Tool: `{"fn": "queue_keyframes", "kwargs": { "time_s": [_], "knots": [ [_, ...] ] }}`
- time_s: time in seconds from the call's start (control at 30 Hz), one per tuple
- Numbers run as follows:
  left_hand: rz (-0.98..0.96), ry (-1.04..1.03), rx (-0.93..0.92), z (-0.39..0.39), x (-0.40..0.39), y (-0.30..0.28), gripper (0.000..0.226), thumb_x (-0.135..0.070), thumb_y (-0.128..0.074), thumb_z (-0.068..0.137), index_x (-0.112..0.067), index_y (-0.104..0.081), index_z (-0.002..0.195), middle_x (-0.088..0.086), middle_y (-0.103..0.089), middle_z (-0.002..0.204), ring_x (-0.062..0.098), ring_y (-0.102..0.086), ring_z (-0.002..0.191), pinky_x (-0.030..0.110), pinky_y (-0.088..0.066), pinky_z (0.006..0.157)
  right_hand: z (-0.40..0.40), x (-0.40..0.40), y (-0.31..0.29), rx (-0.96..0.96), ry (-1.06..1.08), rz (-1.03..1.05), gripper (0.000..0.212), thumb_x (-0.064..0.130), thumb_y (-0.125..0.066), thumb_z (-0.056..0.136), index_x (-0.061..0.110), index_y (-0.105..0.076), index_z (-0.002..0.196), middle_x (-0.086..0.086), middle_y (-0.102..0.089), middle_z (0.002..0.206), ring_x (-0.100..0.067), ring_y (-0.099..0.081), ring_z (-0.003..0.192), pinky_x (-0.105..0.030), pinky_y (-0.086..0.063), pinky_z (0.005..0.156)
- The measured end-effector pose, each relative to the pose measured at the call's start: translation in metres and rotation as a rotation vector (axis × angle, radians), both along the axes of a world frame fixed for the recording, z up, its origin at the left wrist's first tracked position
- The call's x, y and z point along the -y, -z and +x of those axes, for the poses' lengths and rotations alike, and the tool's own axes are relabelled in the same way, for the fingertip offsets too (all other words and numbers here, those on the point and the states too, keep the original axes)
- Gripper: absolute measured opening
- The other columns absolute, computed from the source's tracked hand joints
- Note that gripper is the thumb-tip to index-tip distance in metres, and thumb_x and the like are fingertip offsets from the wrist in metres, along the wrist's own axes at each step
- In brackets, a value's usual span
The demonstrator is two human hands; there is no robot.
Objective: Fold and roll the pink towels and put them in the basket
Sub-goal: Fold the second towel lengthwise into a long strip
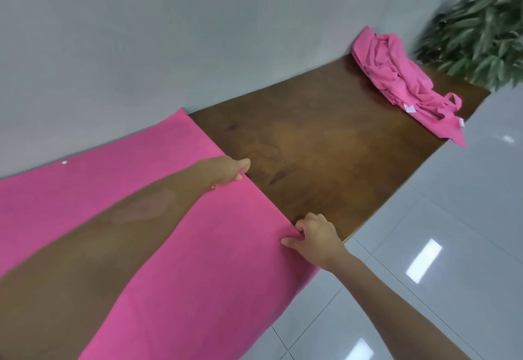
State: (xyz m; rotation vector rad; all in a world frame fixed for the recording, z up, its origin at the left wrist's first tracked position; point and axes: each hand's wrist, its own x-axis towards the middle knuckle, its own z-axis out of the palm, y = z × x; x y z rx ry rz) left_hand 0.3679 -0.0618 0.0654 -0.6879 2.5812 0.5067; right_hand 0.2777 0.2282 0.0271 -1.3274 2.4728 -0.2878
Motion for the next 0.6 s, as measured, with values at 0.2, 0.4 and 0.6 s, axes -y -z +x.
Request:
{"fn": "queue_keyframes", "kwargs": {
  "time_s": [0.2,0.4,0.6],
  "knots": [
    [-0.282,-0.001,0.12,-0.023,-0.011,-0.015,0.066,-0.06,-0.019,0.103,-0.005,-0.055,0.112,0.021,-0.066,0.095,0.027,-0.058,0.07,0.038,-0.047,0.075,-0.003,-0.048,-0.004,0.173,0.069,-0.141,0.055,0.062,-0.064,0.087,0.016,-0.047,0.062,0.002,-0.054,0.07,-0.016,-0.05,0.077,-0.028,-0.04,0.062],
    [-0.389,-0.127,0.145,-0.03,-0.014,0.004,0.063,-0.052,-0.027,0.105,-0.003,-0.062,0.124,0.013,-0.061,0.131,0.032,-0.051,0.125,0.036,-0.039,0.106,0.023,-0.073,0.001,0.392,0.163,-0.267,0.037,0.059,-0.063,0.09,0.024,-0.052,0.085,0.006,-0.066,0.082,-0.01,-0.064,0.084,-0.026,-0.053,0.075],
    [-0.305,-0.192,0.068,-0.024,-0.025,-0.003,0.025,-0.014,-0.045,0.093,-0.009,-0.069,0.1,0.006,-0.069,0.098,0.03,-0.066,0.103,0.034,-0.051,0.085,0.035,-0.083,0.021,0.268,0.264,-0.21,0.019,0.051,-0.052,0.098,0.037,-0.043,0.092,0.007,-0.062,0.072,-0.011,-0.059,0.064,-0.032,-0.051,0.061]
  ]
}}
